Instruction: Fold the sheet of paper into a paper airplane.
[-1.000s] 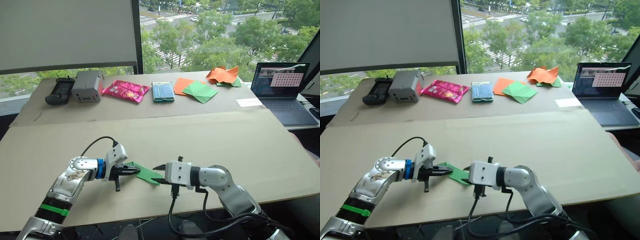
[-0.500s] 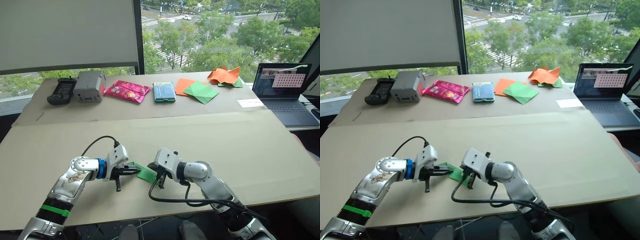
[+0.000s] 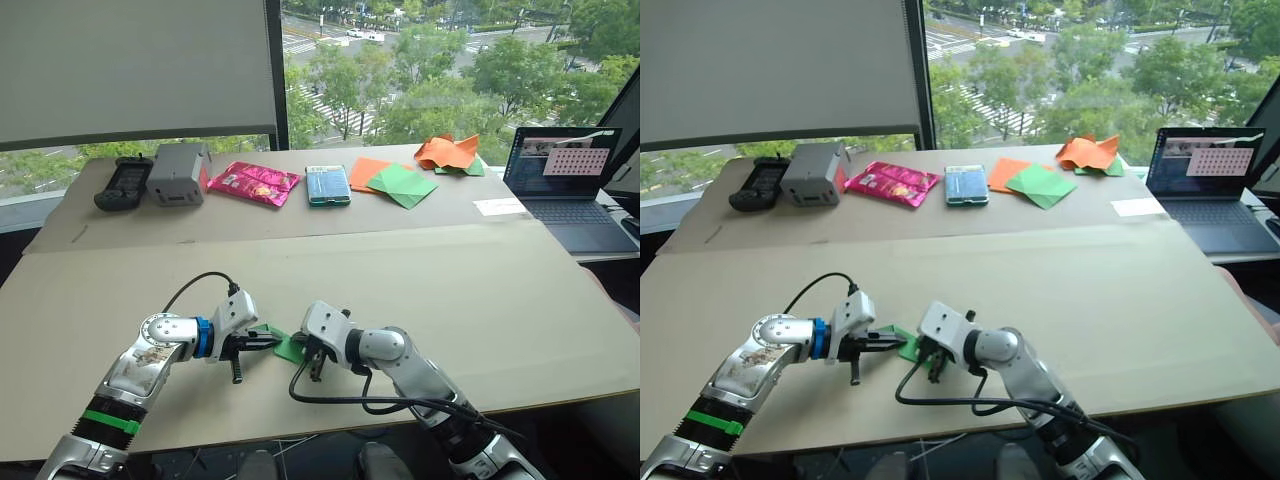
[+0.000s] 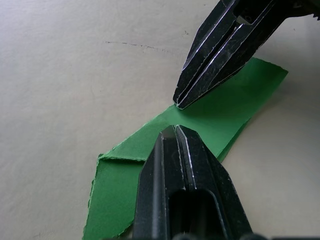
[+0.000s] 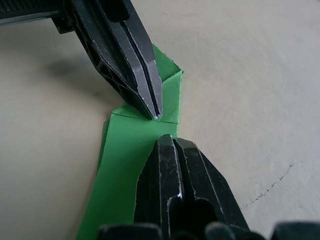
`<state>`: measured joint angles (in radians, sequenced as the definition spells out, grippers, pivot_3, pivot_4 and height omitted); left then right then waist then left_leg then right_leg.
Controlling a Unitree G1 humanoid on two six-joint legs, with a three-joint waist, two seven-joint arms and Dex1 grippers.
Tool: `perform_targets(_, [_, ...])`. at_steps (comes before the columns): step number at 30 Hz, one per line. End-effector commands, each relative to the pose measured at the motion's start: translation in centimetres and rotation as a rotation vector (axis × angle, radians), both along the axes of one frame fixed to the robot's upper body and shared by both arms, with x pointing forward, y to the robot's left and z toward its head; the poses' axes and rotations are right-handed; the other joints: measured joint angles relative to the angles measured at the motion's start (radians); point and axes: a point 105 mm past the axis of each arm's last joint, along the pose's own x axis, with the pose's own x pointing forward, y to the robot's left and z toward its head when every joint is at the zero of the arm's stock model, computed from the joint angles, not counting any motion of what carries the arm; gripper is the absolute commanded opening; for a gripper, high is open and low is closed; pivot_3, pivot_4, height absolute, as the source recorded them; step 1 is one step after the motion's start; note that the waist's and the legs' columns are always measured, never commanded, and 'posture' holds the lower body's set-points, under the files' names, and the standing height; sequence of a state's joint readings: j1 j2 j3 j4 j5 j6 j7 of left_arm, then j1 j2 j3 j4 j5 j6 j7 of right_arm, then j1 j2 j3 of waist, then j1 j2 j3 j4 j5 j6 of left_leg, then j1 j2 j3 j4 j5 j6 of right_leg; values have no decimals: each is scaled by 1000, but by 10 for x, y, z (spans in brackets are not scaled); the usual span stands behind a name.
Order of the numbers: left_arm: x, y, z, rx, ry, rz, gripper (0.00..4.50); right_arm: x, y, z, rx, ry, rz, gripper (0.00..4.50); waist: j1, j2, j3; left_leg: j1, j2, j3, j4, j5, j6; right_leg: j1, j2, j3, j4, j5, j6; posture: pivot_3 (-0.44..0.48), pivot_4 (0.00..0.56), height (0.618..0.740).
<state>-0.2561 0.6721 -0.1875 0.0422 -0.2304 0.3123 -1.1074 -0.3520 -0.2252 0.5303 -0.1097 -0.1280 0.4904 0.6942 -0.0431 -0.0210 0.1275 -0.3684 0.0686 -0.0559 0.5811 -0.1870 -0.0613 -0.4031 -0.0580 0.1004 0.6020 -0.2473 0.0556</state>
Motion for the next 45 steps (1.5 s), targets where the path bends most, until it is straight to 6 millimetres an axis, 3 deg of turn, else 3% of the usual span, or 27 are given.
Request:
perform_targets(1, [-4,7,-14,48,42,25,0,-3,-10,-24,-91,84,-30,33,0,1,-3,0,0,0,0,0,0,0,0,0,0,0,0,0,150,725])
perform_targets(23, [-4,10,-14,57,40,23,0,-30,-49,-51,-206,219,-79,33,5,2,-14,0,0,0,0,-1,-1,0,-1,0,-1,0,0,0,150,725])
perform_targets(35, [-4,8,-14,56,44,15,0,-51,-81,-62,-261,292,-129,33,11,1,-17,0,-1,1,0,-1,-2,1,-2,0,-7,0,0,0,150,725])
perform_targets(40, [-4,7,-14,54,45,13,0,-51,-83,-54,-252,277,-139,33,14,-1,-18,0,0,1,0,-2,-3,0,-2,0,-8,-1,0,0,150,725])
perform_targets(45, [-3,5,-14,52,44,10,0,-43,-71,-27,-165,219,-141,33,19,-2,-17,0,0,1,0,-2,-3,0,-3,-1,-8,-1,0,0,150,725])
